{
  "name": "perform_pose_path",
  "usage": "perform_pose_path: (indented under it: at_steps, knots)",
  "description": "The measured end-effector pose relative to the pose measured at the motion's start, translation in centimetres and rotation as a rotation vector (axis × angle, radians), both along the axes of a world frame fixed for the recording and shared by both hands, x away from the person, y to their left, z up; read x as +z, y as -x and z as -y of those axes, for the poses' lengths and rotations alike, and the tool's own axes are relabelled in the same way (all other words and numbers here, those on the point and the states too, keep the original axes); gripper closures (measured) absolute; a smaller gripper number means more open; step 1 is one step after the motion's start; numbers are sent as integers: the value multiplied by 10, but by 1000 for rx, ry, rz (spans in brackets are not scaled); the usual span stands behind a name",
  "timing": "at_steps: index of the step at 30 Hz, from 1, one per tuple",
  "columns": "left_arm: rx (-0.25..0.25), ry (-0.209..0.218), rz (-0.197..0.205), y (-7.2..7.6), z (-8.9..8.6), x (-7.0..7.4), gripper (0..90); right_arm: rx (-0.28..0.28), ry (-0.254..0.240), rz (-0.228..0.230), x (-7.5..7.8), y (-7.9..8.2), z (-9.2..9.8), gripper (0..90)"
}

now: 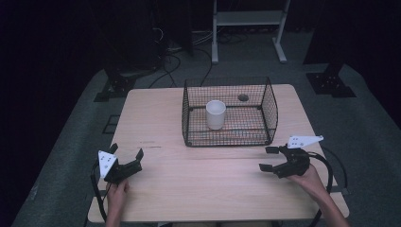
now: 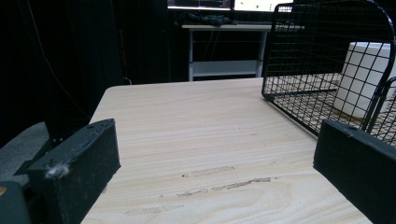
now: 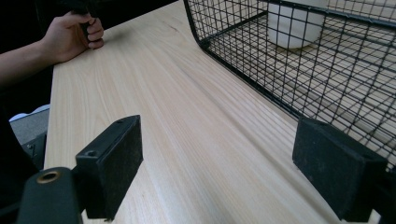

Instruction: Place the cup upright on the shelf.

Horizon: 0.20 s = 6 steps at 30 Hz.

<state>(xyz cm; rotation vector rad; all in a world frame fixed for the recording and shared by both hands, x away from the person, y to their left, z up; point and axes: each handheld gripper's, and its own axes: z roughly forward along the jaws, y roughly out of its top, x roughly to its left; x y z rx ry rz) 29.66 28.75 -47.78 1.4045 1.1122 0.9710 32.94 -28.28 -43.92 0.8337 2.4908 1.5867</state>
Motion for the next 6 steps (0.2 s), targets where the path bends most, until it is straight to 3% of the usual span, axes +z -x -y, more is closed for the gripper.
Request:
perform_pose_path:
  at_steps: [6]
  knots:
    - [3, -5, -1, 0, 0, 0, 0, -23, -15, 9, -4, 10, 9, 151]
